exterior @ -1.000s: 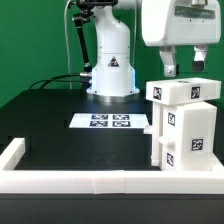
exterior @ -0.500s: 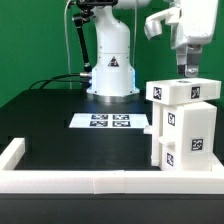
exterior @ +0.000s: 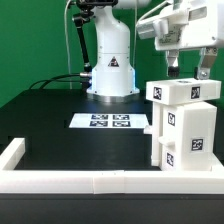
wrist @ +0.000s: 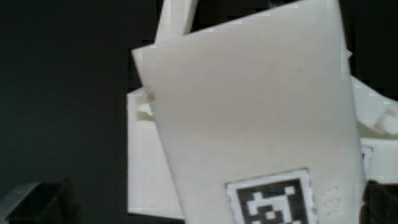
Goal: Assemble cabinet
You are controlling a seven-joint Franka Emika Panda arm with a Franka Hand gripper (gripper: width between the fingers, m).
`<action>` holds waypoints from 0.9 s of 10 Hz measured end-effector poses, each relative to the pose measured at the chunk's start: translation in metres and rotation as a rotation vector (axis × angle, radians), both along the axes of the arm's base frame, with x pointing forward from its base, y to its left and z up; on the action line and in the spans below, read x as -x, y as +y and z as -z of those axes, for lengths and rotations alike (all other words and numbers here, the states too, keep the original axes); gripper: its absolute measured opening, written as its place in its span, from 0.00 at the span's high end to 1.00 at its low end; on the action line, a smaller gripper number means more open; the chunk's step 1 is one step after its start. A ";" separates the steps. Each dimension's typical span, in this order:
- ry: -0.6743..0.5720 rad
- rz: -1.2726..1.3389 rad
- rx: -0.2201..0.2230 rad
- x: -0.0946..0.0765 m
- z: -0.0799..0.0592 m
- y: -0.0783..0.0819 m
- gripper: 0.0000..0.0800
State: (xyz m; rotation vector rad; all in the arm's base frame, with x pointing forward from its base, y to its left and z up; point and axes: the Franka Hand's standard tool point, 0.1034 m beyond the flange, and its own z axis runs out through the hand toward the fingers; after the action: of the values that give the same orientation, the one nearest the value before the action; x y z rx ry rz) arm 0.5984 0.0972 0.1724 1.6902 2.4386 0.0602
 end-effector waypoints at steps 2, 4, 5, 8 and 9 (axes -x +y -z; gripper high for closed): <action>0.017 -0.131 0.050 0.007 0.007 -0.003 0.00; 0.033 -0.192 0.061 0.011 0.012 -0.006 0.00; 0.032 -0.187 0.058 0.014 0.016 -0.006 0.00; 0.037 -0.157 0.053 0.015 0.020 -0.007 0.04; 0.036 -0.147 0.052 0.015 0.020 -0.007 0.26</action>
Offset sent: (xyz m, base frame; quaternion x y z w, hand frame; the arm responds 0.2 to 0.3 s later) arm -0.0117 0.0013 -0.0061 -0.0076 0.0114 -0.1150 0.9933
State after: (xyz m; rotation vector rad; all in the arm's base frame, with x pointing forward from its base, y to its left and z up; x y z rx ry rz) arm 0.5831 0.0900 0.1524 1.5023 2.5639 -0.0149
